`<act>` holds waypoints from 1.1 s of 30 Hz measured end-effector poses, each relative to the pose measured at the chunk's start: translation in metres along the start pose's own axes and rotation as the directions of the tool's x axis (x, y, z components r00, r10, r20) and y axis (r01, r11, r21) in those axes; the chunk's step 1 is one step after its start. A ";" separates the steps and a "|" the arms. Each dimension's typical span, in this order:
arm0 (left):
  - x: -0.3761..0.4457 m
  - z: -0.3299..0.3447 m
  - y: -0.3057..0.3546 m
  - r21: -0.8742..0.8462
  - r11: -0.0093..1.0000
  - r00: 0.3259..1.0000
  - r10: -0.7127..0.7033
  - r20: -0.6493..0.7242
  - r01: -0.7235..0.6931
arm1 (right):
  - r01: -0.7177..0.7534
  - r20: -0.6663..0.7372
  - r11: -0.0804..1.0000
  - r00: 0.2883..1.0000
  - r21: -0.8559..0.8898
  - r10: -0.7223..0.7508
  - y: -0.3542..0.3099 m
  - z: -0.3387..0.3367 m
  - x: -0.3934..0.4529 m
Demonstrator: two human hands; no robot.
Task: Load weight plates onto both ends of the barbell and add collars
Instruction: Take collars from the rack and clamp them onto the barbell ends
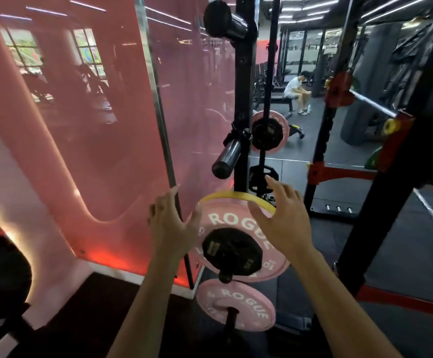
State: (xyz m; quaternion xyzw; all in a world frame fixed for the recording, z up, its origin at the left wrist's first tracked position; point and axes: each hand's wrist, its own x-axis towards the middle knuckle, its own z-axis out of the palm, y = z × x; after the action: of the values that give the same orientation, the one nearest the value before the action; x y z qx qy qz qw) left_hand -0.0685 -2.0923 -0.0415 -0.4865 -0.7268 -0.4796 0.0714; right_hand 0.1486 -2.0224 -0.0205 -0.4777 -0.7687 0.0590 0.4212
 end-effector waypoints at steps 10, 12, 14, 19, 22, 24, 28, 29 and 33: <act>0.132 0.087 -0.027 -0.108 0.988 0.992 0.115 0.056 -0.109 | -0.056 -0.040 0.987 0.998 -0.152 0.050 0.022 0.069 0.116; 0.155 0.105 -0.031 -0.091 0.986 0.984 0.149 0.096 -0.141 | -0.075 -0.051 0.981 0.996 -0.181 0.067 0.027 0.079 0.132; 0.174 0.123 -0.031 -0.115 0.980 0.974 0.180 0.140 -0.164 | -0.094 -0.060 0.978 0.995 -0.186 0.084 0.033 0.090 0.145; 0.207 0.169 -0.030 -0.104 0.954 0.926 0.298 0.232 -0.281 | -0.093 -0.049 0.960 0.995 -0.262 0.083 0.050 0.113 0.169; 0.222 0.190 -0.026 -0.179 0.934 0.903 0.347 0.255 -0.308 | -0.120 -0.045 0.953 0.993 -0.279 0.111 0.055 0.122 0.181; 0.231 0.197 -0.019 -0.189 0.925 0.891 0.371 0.263 -0.330 | -0.129 -0.048 0.949 0.992 -0.286 0.121 0.058 0.129 0.188; 0.240 0.212 -0.005 -0.230 0.902 0.872 0.418 0.256 -0.365 | -0.109 -0.054 0.957 0.994 -0.269 0.098 0.058 0.136 0.199; 0.239 0.214 -0.003 -0.255 0.896 0.875 0.422 0.238 -0.363 | -0.105 -0.059 0.961 0.994 -0.256 0.092 0.058 0.136 0.199; 0.233 0.215 -0.006 -0.358 0.867 0.883 0.431 0.189 -0.347 | -0.096 -0.084 0.974 0.993 -0.204 0.080 0.057 0.136 0.197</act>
State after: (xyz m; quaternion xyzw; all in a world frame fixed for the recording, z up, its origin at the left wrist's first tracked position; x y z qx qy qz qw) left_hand -0.1158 -1.7790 -0.0258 -0.6879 -0.5301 -0.4957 -0.0078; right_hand 0.0546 -1.7953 -0.0187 -0.5546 -0.7323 -0.0211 0.3946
